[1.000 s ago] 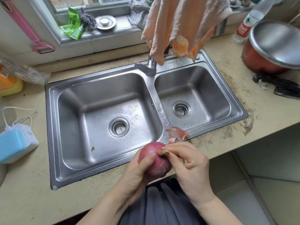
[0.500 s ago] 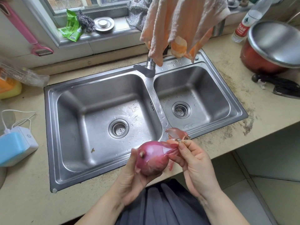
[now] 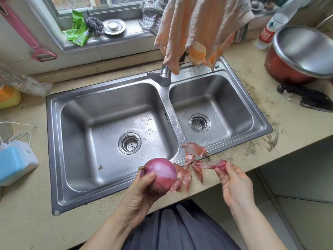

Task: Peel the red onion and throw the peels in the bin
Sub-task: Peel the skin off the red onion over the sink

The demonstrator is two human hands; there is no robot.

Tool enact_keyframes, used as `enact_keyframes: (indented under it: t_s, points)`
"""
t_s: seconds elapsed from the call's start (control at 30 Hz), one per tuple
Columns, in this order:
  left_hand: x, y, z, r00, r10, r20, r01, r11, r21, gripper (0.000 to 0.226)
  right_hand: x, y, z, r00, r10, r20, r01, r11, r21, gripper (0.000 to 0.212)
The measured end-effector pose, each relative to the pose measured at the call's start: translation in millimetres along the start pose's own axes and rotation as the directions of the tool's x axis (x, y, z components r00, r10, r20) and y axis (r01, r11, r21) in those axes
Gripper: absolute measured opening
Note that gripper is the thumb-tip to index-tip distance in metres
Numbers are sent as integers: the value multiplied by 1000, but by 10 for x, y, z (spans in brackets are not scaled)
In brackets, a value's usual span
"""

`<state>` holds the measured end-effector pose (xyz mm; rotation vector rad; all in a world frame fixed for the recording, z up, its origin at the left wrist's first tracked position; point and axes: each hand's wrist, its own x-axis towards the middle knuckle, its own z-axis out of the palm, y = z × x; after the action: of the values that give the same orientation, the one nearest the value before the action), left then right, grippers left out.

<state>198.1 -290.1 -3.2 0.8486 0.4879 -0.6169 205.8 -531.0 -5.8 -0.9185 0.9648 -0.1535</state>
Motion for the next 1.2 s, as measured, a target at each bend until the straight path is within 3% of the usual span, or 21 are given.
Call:
enact_keyframes:
  t_s: [0.1, 0.2, 0.27, 0.4, 0.47, 0.53, 0.6, 0.67, 0.77, 1.0, 1.2]
  points:
    - [14, 26, 0, 999, 44, -31, -40, 993, 108, 82, 92, 12, -31, 996, -3, 93, 18, 986, -165, 18]
    - [21, 17, 1, 998, 56, -31, -50, 985, 167, 76, 150, 115, -11, 990, -51, 129, 106, 881, -462, 17]
    - [23, 14, 7, 998, 55, -28, -49, 982, 182, 75, 194, 175, -21, 979, -151, 136, 203, 705, -680, 17]
    - [37, 31, 44, 999, 28, 19, -30, 989, 146, 82, 191, 159, -54, 928, -316, 199, 293, 288, -912, 58]
    - [44, 32, 77, 999, 20, 42, -26, 990, 138, 77, 73, 93, 20, 857, -407, 315, 438, 254, -863, 64]
    - [42, 31, 117, 999, 11, 52, -18, 990, 141, 74, -109, 2, 159, 739, -428, 520, 659, 302, -689, 51]
    - [31, 25, 146, 998, 3, 55, -12, 985, 172, 76, -325, -77, 318, 608, -362, 707, 790, 366, -492, 34]
    - [14, 27, 172, 996, 5, 84, -22, 977, 210, 71, -508, -129, 454, 526, -281, 803, 833, 362, -419, 20]
    - [-8, 41, 228, 994, 64, 88, -88, 949, 304, 61, -674, -173, 565, 492, -280, 824, 869, 225, -442, 15]
    - [-30, 86, 329, 981, 177, 77, -193, 893, 408, 66, -751, -261, 599, 379, -272, 884, 915, -35, -403, 6]
    - [-42, 148, 358, 977, 198, 83, -213, 852, 477, 57, -759, -362, 652, 358, -168, 919, 925, -68, -373, 15]
